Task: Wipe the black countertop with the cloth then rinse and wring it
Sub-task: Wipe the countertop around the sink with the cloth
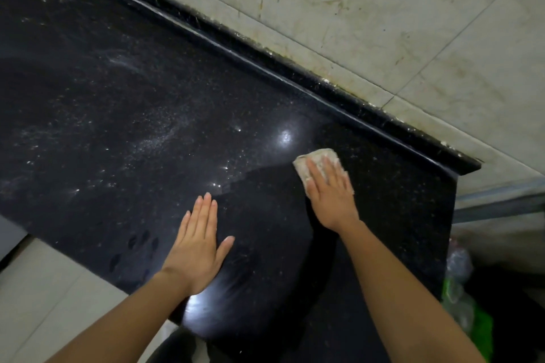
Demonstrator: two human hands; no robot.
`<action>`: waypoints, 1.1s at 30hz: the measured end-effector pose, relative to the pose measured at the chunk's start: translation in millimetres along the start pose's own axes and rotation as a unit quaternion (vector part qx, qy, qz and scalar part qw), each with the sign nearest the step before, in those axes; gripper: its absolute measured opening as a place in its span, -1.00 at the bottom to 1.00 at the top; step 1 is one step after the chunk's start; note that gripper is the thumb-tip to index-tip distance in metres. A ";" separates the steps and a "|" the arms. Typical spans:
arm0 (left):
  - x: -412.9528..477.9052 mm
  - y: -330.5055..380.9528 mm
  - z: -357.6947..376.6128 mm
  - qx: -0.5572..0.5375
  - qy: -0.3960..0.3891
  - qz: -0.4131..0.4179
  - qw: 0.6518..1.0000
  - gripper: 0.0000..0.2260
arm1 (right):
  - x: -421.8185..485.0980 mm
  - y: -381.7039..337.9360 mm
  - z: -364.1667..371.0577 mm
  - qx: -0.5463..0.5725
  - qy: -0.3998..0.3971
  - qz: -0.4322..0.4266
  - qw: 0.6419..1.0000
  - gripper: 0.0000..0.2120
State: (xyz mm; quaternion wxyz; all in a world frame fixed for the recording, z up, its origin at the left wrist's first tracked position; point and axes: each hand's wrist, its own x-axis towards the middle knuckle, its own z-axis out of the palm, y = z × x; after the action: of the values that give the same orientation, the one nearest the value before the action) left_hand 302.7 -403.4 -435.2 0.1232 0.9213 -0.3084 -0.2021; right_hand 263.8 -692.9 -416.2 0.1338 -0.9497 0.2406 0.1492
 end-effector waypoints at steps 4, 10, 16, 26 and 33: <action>-0.2 1.7 -6.1 0.000 -0.011 -0.001 1.000 -0.24 | 17.4 37.6 -14.0 0.031 0.038 0.126 0.991 -0.51; 1.1 -1.0 2.0 0.035 0.012 -0.009 0.999 -0.30 | 44.3 2.3 -13.9 0.108 0.078 0.288 0.948 -0.49; 1.0 -2.3 1.2 0.059 -0.017 -0.019 0.998 -0.36 | 36.1 -93.1 13.5 0.066 0.033 0.047 0.996 -0.50; 2.3 1.6 -5.7 -0.020 -0.030 -0.016 0.999 -0.16 | 9.7 -83.1 21.1 -0.080 -0.058 -0.315 0.944 -0.53; 1.7 1.1 -2.4 -0.006 -0.021 -0.013 1.000 -0.20 | 36.4 15.0 -9.4 0.005 0.041 0.078 0.996 -0.49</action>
State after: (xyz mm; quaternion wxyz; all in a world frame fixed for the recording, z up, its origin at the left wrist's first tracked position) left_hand 304.5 -405.0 -433.2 0.1201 0.9199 -0.2978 -0.2249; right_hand 289.0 -723.9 -423.0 0.1165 -0.9328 0.3196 0.1192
